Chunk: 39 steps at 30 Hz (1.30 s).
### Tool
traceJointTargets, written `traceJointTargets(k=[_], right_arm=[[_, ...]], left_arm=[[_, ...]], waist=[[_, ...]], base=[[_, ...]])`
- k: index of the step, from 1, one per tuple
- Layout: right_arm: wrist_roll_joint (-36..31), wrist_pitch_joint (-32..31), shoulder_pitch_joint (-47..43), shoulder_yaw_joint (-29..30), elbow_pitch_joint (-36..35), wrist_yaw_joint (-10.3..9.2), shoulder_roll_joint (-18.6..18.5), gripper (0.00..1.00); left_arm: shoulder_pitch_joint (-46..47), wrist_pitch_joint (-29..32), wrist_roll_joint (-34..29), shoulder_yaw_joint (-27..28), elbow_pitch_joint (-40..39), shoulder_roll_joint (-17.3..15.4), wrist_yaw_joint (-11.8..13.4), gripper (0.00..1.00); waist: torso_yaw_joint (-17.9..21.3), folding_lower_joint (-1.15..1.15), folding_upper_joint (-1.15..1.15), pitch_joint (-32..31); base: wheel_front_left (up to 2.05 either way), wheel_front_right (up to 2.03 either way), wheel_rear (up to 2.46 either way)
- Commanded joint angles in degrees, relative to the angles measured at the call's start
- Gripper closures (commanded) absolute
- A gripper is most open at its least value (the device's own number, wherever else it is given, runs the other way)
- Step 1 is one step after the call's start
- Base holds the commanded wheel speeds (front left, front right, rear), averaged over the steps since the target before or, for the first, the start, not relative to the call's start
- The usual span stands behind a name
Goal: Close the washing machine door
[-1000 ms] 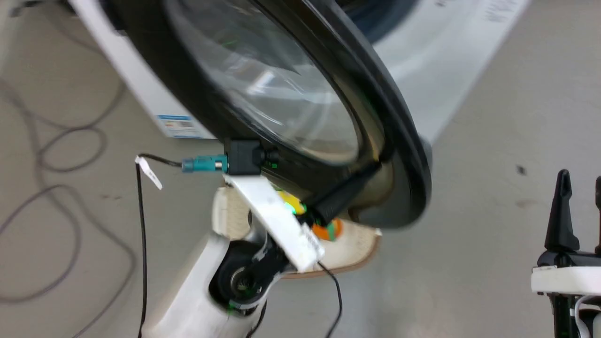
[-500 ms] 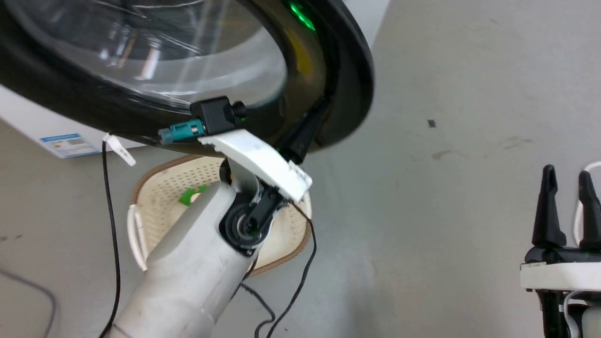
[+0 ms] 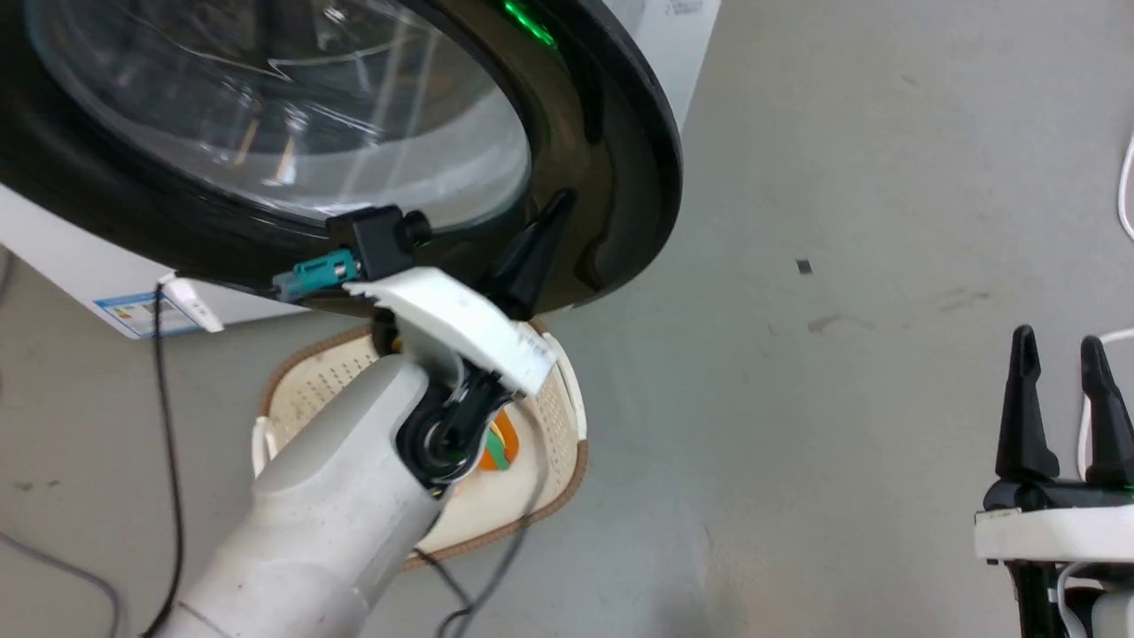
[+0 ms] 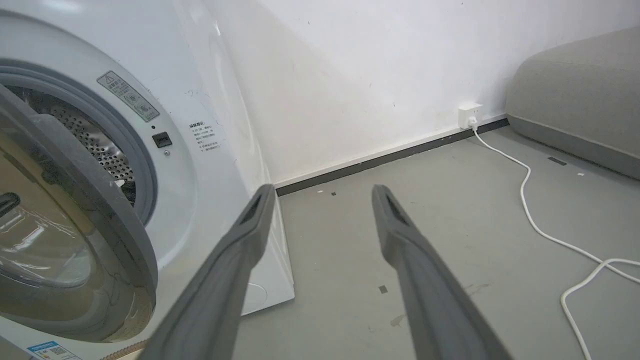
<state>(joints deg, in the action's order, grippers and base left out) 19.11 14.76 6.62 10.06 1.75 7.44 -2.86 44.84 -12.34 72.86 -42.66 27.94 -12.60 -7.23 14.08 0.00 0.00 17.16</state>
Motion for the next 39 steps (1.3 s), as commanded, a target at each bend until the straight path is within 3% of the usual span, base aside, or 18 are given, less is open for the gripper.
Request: traceJointTargets(k=[1,2,3,4,5,9,14,19,26,27,29,34,39], right_arm=[[-0.5,0.2,-0.8,0.2,-0.1,0.05,0.0,0.0],[-0.7,0.2,-1.0,0.4,-0.2,0.05,0.0,0.0],[-0.9,0.2,-1.3,0.7,-0.2,0.05,0.0,0.0],[-1.0,0.2,-1.5,1.0,-0.3,0.05,0.0,0.0],[-1.3,0.2,-1.7,1.4,-0.4,0.05,0.0,0.0],[-2.2,0.2,-2.1,2.2,-1.1,0.05,0.0,0.0],[-3.8,0.2,-2.0,3.3,-2.6,0.05,0.0,0.0],[-5.8,0.2,-0.6,3.9,-4.9,0.05,0.0,0.0],[-8.0,0.2,2.3,2.0,-8.8,0.05,0.0,0.0],[-8.3,0.2,2.8,1.2,-9.5,0.05,0.0,0.39],[-8.1,0.2,4.0,-0.6,-10.9,0.05,0.0,1.0],[-8.5,0.2,7.1,-7.8,-12.7,0.05,-0.6,1.0],[-7.6,0.2,9.4,-17.4,-11.5,0.05,-5.5,1.0]], left_arm=[[-0.3,-1.1,-2.3,-0.7,0.9,-1.1,-0.3,1.0],[-0.1,-1.8,-4.8,-0.7,2.0,-1.7,-0.3,1.0],[0.1,-2.3,-7.4,-0.4,3.2,-2.0,0.2,0.74],[0.2,-2.5,-10.1,0.6,3.8,-2.1,1.1,0.33],[0.4,-2.6,-13.5,3.3,3.2,-2.1,2.6,0.0],[-3.9,-2.6,-26.5,14.3,-2.8,-0.8,6.4,0.0],[-10.6,-2.6,-45.2,22.0,-11.3,-1.1,13.0,0.0],[-17.7,-2.6,-54.1,28.3,-17.8,0.0,16.1,0.0],[-26.4,-2.6,-59.6,34.8,-21.8,1.8,18.2,0.0],[-27.5,-2.6,-59.9,35.7,-22.1,2.1,18.2,0.0],[-29.7,-2.6,-60.6,37.1,-22.8,2.5,17.9,0.0],[-33.5,-2.7,-61.9,39.5,-24.0,4.3,16.5,0.0],[-34.3,-2.7,-63.7,41.1,-24.7,6.3,14.9,0.0]], waist=[[-1.0,0.0,0.0,-1.5],[-1.4,0.0,0.0,-2.0],[-1.8,0.0,0.0,-2.6],[-2.2,0.0,0.0,-3.2],[-2.7,0.0,0.0,-3.7],[-4.1,0.0,0.0,-5.5],[-6.3,0.0,0.0,-6.9],[-8.7,0.0,0.0,-8.0],[-12.0,0.0,0.0,-9.3],[-12.3,0.0,0.0,-9.4],[-13.1,0.0,0.0,-9.5],[-14.9,0.0,0.0,-8.9],[-16.5,0.0,0.0,-7.2]], base=[[0.0,0.0,0.0],[0.0,0.0,0.0],[0.0,0.0,0.0],[0.0,0.0,0.0],[0.0,0.0,0.0],[0.0,0.0,0.0],[0.0,0.0,0.0],[0.0,0.0,0.0],[0.0,0.0,0.0],[0.0,0.0,0.0],[0.0,0.0,0.0],[0.0,0.0,0.0],[0.0,0.0,0.0]])
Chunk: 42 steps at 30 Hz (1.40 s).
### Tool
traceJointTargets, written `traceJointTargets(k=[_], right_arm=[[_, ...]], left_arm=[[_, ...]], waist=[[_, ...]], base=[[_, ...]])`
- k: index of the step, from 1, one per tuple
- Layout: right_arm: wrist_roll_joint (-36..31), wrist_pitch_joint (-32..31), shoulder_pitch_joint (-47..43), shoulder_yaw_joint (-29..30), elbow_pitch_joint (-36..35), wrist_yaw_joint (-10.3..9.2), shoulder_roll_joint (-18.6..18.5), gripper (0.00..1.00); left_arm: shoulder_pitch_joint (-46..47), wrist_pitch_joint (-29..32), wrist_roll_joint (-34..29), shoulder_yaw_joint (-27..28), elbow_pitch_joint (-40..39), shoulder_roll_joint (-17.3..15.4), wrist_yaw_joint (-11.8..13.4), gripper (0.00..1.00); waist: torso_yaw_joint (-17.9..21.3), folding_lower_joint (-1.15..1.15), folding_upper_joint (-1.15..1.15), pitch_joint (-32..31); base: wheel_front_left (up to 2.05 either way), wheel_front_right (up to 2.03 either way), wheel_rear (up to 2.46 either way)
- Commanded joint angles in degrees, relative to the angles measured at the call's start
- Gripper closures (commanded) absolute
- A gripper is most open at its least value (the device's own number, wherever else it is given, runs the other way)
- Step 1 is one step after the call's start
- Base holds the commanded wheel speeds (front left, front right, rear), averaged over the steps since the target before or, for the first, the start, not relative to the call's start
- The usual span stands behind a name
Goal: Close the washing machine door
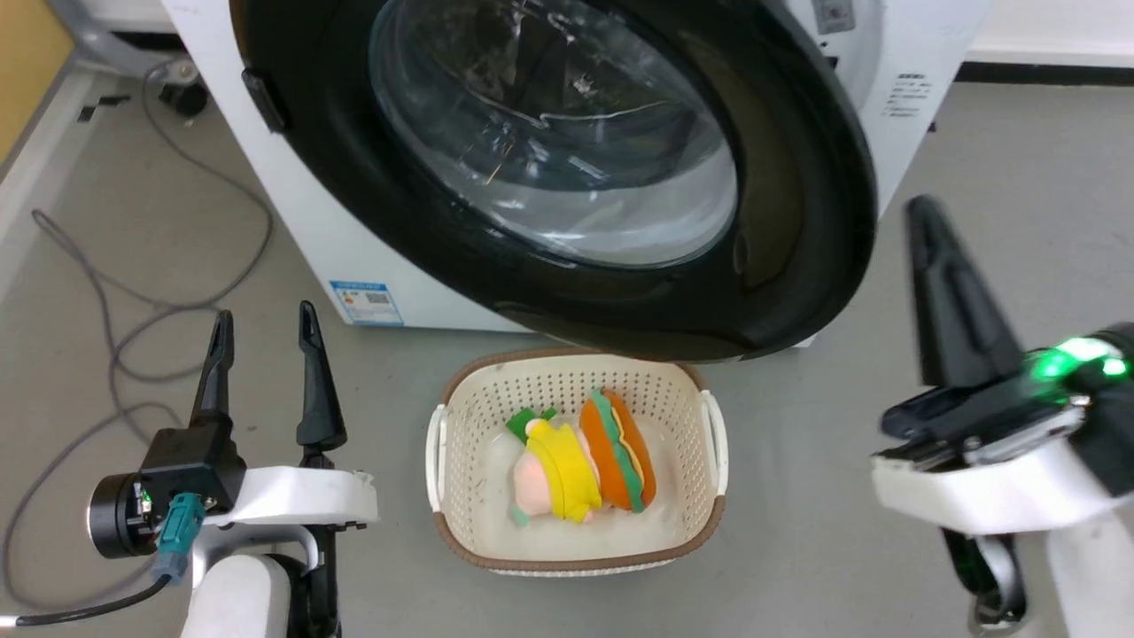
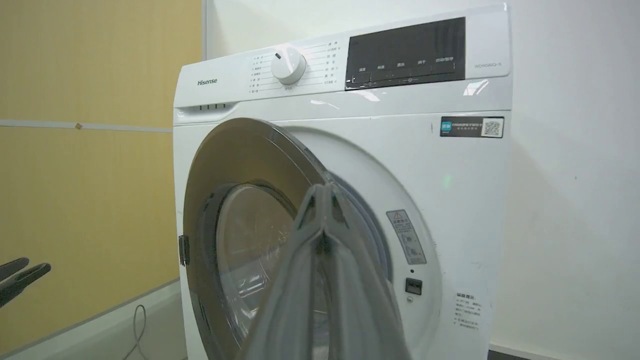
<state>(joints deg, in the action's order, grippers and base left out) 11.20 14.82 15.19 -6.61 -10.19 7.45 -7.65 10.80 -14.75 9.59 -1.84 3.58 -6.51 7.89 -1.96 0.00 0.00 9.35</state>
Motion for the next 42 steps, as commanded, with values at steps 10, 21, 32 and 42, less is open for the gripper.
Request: traceJointTargets(k=[10,21,32,42], right_arm=[[0.2,0.2,3.2,-9.9,10.3,0.03,-8.9,1.0],[1.3,0.2,9.5,-4.5,19.2,0.03,-9.7,1.0],[1.8,0.2,18.6,4.8,24.9,0.03,-7.0,1.0],[1.2,0.2,28.7,8.9,31.0,0.03,-6.2,1.0]], left_arm=[[3.0,-0.2,-2.5,1.2,-2.1,2.5,-1.9,0.0],[6.4,-0.2,-3.2,0.9,-3.2,3.4,-2.9,0.0],[9.0,-0.2,-2.0,-0.8,-4.3,3.6,-2.3,0.0],[11.2,-0.2,-0.6,-2.0,-4.8,3.6,-1.3,0.0]], waist=[[-1.9,0.0,0.0,6.2],[-3.1,0.0,0.0,12.5],[-4.1,0.0,0.0,17.6],[-4.9,0.0,0.0,20.8]], base=[[0.0,0.0,0.0],[0.0,0.0,0.0],[0.0,0.0,0.0],[0.0,0.0,0.0]])
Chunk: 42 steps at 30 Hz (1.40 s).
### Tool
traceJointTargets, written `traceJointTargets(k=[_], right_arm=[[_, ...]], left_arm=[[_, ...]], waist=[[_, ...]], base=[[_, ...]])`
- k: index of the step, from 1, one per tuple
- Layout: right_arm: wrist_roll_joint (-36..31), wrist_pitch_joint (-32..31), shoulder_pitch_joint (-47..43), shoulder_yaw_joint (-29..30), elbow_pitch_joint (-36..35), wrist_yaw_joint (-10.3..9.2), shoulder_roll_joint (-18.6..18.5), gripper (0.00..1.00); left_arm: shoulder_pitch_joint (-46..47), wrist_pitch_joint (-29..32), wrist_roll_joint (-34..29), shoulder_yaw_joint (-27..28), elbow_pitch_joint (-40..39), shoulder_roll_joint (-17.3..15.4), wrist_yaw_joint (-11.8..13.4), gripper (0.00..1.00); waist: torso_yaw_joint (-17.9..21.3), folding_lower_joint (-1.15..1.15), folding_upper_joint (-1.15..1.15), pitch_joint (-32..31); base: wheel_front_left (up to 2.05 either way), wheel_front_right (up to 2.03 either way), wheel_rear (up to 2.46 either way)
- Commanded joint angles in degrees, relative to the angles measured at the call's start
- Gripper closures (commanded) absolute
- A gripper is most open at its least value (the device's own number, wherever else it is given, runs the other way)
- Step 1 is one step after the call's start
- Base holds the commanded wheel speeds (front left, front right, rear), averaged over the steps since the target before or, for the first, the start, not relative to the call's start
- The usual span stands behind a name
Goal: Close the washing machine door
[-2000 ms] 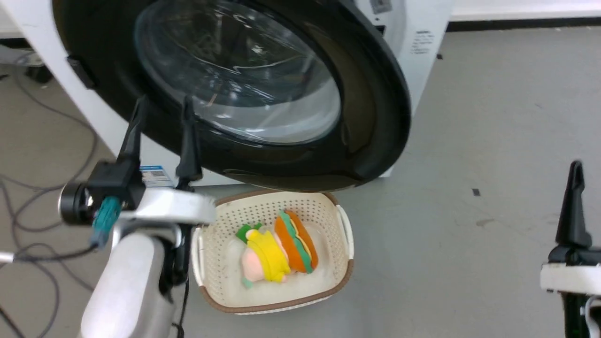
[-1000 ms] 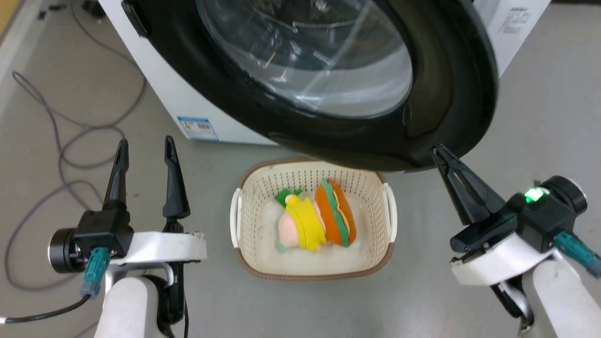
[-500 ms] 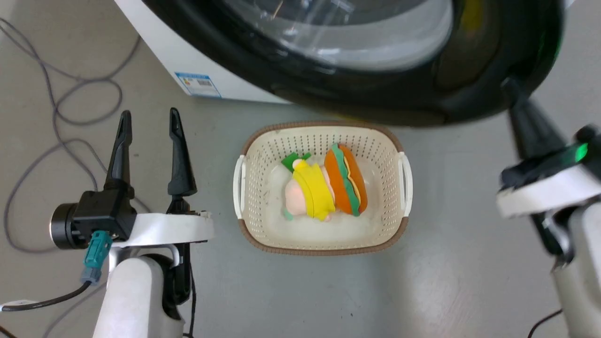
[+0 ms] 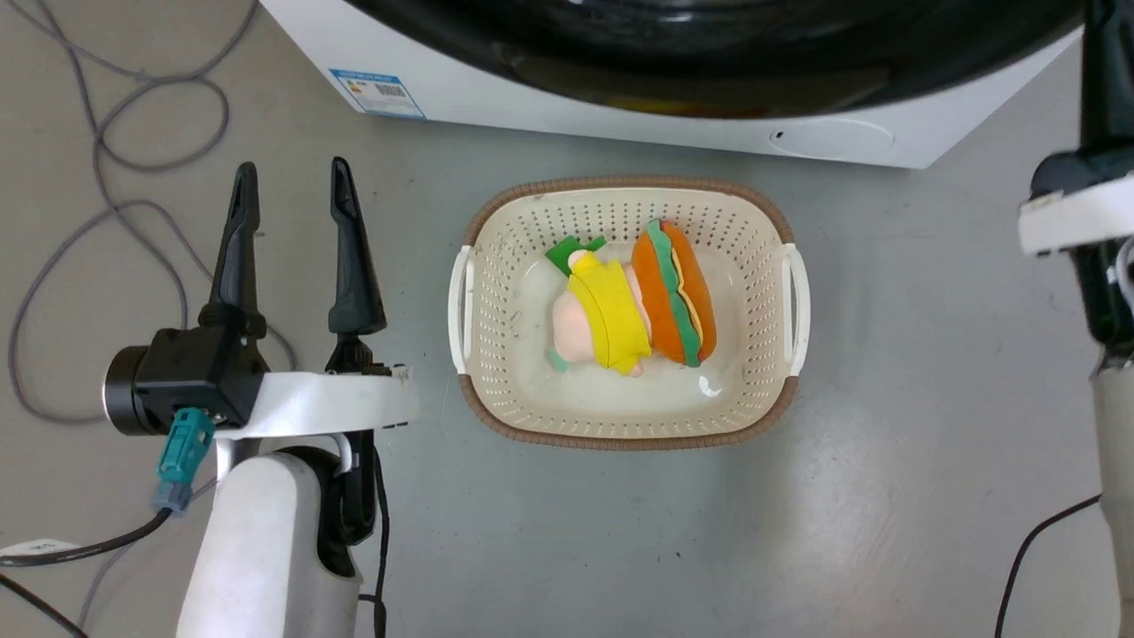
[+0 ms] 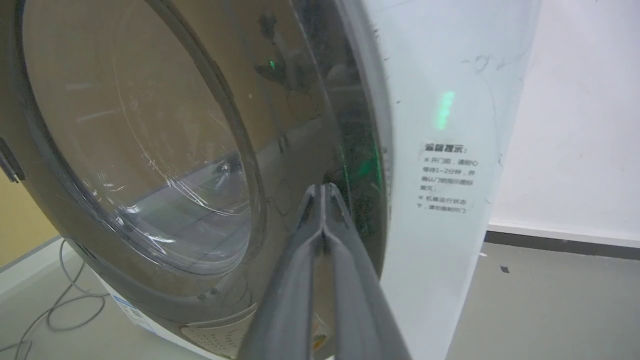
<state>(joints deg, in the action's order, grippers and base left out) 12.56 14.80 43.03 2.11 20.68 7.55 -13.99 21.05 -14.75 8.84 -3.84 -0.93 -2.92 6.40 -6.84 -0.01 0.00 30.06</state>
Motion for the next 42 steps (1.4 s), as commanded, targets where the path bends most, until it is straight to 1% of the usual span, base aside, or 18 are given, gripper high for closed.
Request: traceJointTargets(k=[1,10,14,15,19,25,31,32,33,34,35,42], right_arm=[[-0.3,0.2,1.5,0.5,0.6,-0.06,0.3,1.0],[-2.5,0.2,3.5,2.6,3.9,-0.06,2.1,1.0],[-3.3,0.2,2.4,2.9,4.1,-0.06,3.2,1.0],[-3.7,0.2,1.3,3.3,3.9,-0.06,3.5,1.0],[-4.7,0.2,-1.8,4.7,1.3,-0.06,4.3,1.0],[-7.3,0.2,-8.4,6.6,-5.2,-0.06,6.3,1.0],[-9.2,0.2,-15.3,6.2,-9.0,-0.06,7.8,1.0],[-9.4,0.2,-17.6,6.0,-10.2,-0.06,8.4,0.88],[-9.4,0.2,-18.8,5.9,-10.7,-0.06,8.6,0.63],[-9.3,0.2,-20.0,5.7,-11.3,-0.06,8.9,0.07],[-9.3,0.2,-21.2,5.5,-11.8,-0.06,9.2,0.0],[-7.9,0.2,-29.1,3.6,-13.7,-0.06,10.5,0.0]], left_arm=[[1.0,-0.2,0.2,-0.1,-0.3,0.0,0.2,0.0],[1.2,-0.2,0.5,0.0,-0.1,0.0,0.7,0.0],[0.5,-0.2,0.3,0.5,0.4,0.0,0.8,0.0],[-0.1,-0.2,0.2,0.8,0.9,0.0,0.8,0.0],[-2.0,-0.2,-0.5,1.9,2.0,0.0,0.5,0.0],[-6.0,-0.2,-2.0,3.7,3.6,0.0,-0.1,0.0],[-9.5,-0.2,-3.4,4.6,4.9,0.0,-0.6,0.0],[-10.8,-0.2,-3.8,5.0,5.3,0.0,-0.7,0.0],[-11.4,-0.2,-4.1,5.1,5.4,0.0,-0.8,0.0],[-12.1,-0.2,-4.3,5.2,5.6,0.0,-0.8,0.0],[-12.7,-0.2,-4.4,5.3,5.7,0.0,-0.9,0.0],[-16.8,-0.2,-4.4,5.5,6.6,0.0,-1.3,0.0]], waist=[[-0.1,0.01,0.0,0.2],[0.1,0.01,0.0,0.1],[0.7,0.01,0.0,-1.3],[1.2,0.01,0.0,-2.6],[2.7,0.01,0.0,-6.2],[5.9,0.01,0.0,-12.4],[8.8,0.01,0.0,-17.6],[9.9,0.01,0.0,-19.2],[10.3,0.01,0.0,-19.8],[10.8,0.01,0.0,-20.5],[11.2,0.01,0.0,-21.1],[13.0,0.01,0.0,-25.3]], base=[[0.0,0.0,0.0],[0.0,0.0,0.0],[0.0,0.0,0.0],[0.0,0.0,0.0],[0.0,0.0,0.0],[0.0,0.0,0.0],[0.0,0.0,0.0],[0.0,0.0,0.0],[0.0,0.0,0.0],[0.0,0.0,0.0],[0.0,0.0,0.0],[0.0,0.0,0.0]])
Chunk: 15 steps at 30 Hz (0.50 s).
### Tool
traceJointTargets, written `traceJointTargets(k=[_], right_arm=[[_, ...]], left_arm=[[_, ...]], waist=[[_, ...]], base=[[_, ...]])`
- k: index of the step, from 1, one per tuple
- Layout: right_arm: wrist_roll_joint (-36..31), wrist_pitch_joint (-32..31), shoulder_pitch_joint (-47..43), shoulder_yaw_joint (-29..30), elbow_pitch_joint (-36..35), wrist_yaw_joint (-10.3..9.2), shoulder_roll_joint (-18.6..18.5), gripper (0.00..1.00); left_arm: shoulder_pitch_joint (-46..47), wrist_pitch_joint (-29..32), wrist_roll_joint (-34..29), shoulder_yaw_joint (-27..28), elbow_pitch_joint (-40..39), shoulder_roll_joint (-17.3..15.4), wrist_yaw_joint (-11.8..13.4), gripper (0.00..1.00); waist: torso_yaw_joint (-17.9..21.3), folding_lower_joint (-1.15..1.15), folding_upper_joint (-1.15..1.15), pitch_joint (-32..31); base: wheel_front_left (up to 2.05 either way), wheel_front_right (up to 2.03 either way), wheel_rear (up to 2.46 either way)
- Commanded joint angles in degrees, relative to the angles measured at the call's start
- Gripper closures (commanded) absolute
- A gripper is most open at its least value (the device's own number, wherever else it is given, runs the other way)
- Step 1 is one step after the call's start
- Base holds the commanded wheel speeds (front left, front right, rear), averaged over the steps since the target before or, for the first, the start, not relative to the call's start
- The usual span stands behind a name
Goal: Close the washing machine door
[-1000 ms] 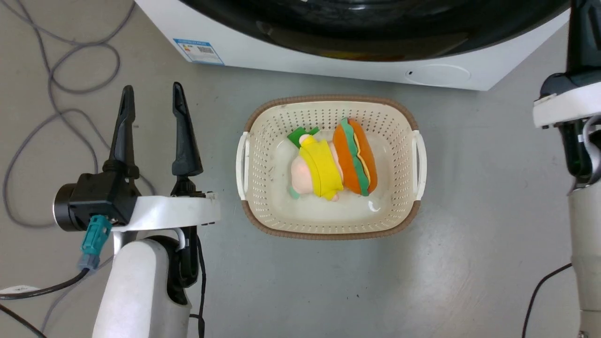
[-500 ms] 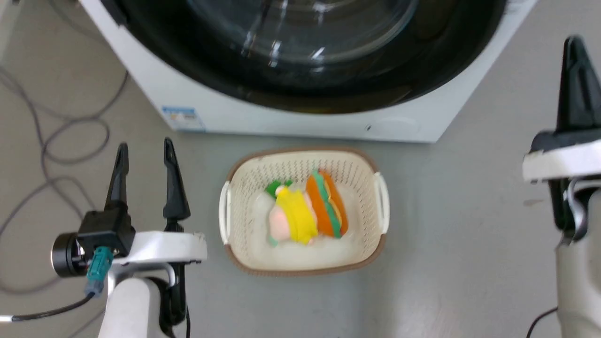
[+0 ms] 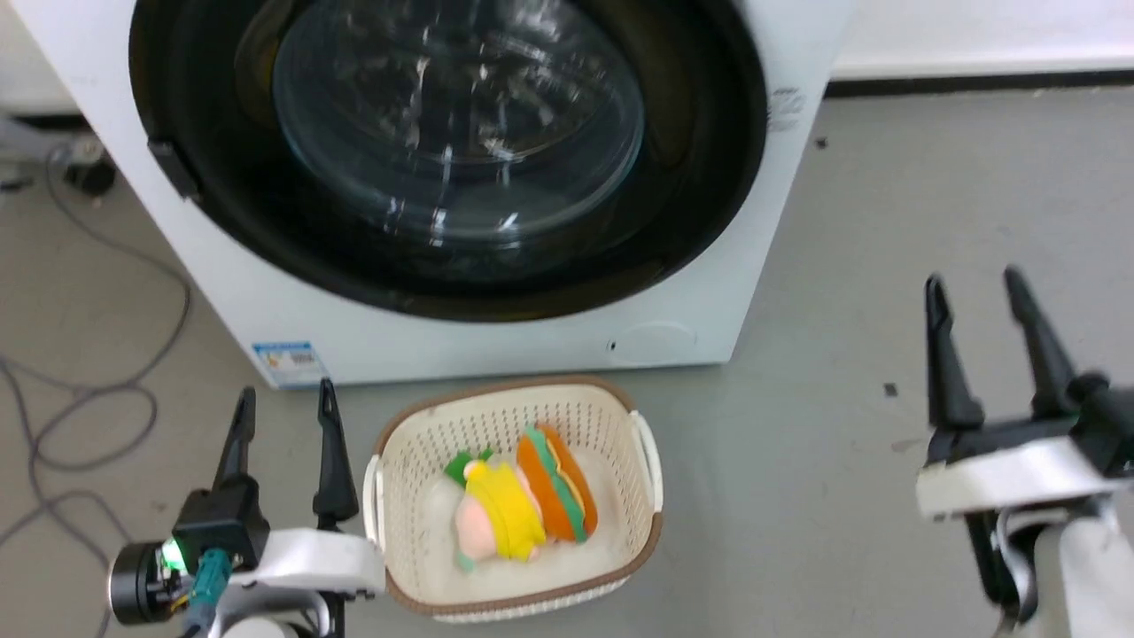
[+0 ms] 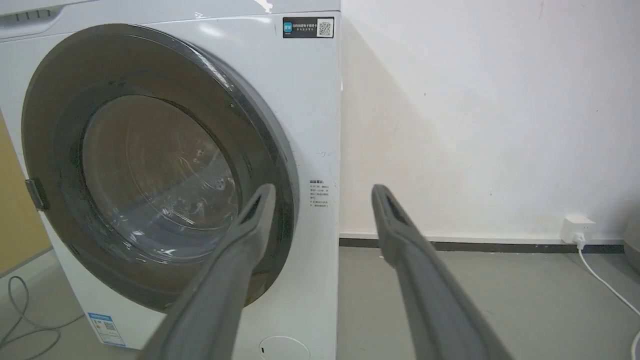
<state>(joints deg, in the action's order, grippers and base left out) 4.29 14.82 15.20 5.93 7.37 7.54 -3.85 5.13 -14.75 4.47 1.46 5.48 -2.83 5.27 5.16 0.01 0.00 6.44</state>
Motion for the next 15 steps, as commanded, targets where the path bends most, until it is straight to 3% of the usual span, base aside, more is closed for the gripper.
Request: traceJointTargets(k=[1,15], right_arm=[[0.7,0.2,-2.4,-0.2,-0.7,-0.05,0.5,0.0],[6.3,0.2,-12.2,-3.9,-1.5,-0.05,1.0,0.0]], left_arm=[[-1.3,-0.2,0.0,0.2,0.3,-0.1,-0.1,0.0],[-5.8,-0.2,-0.6,-1.4,1.8,0.0,0.9,0.0]], waist=[[1.1,-0.01,0.0,-2.3],[0.5,-0.01,0.0,-6.1]], base=[[0.0,0.0,0.0],[0.0,0.0,0.0]])
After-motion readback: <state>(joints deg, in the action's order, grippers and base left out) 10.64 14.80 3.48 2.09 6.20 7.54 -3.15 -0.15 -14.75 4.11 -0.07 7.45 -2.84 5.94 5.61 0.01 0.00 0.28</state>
